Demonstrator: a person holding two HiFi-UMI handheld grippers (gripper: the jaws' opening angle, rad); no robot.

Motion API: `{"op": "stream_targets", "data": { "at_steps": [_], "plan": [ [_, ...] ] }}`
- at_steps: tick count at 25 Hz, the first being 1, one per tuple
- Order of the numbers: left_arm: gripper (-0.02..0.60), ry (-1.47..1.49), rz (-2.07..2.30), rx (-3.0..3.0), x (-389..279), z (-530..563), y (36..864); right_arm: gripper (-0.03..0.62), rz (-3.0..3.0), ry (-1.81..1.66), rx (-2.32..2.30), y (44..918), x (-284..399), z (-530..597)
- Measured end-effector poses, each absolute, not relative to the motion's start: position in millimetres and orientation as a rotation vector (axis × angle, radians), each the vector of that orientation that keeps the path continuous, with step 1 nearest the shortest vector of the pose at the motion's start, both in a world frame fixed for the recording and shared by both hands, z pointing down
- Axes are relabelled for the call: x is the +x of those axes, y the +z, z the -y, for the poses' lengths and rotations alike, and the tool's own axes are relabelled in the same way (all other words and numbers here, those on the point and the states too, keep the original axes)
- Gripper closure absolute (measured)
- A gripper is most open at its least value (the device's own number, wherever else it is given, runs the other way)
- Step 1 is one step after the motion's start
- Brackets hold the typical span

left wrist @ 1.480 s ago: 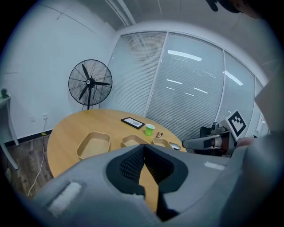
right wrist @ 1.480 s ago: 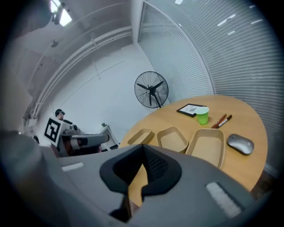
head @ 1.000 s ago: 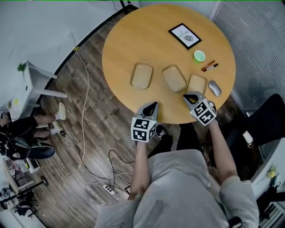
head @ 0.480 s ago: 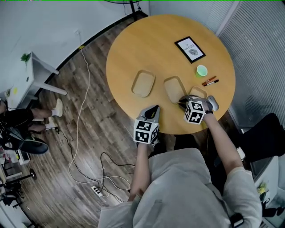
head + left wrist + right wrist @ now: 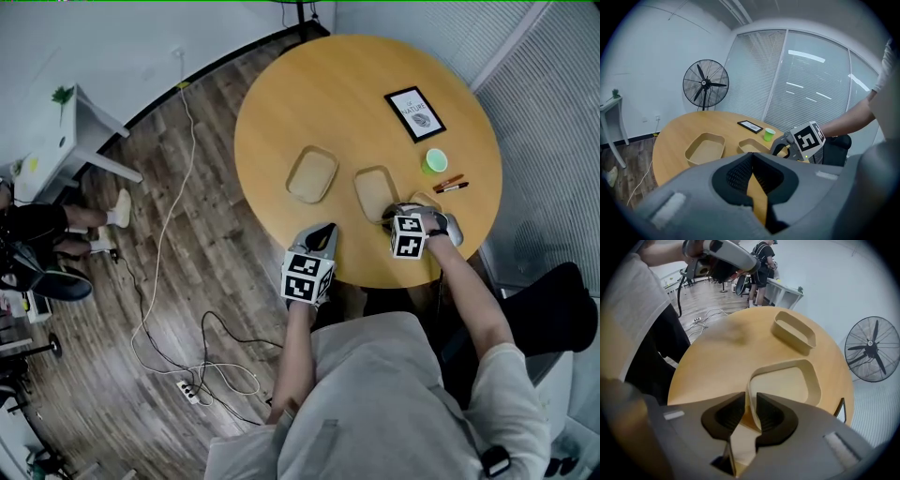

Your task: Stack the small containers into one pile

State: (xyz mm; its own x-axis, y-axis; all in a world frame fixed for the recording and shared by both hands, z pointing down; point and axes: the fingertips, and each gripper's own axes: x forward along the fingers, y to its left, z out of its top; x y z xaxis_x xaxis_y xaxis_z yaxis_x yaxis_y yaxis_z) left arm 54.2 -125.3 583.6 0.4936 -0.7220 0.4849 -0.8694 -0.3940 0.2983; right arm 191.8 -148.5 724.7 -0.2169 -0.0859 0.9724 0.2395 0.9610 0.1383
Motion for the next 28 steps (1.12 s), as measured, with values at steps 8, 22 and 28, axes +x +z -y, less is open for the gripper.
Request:
{"op": "stream_targets", "data": {
  "at_steps": [8, 22, 28],
  "plan": [
    [0.578, 0.373, 1.346, 2.163, 14, 105, 590, 0.571, 1.735, -0.29, -0.093, 739, 182, 147],
    [0.578, 0.398, 1.317, 2.201, -16, 80, 583, 0.577, 1.763, -0.294, 0.163, 700, 130, 159],
    [0.578, 0.386, 1.331, 2.205, -23, 68, 577, 0.577, 1.797, -0.312, 0.297, 664, 101, 171]
  ]
}}
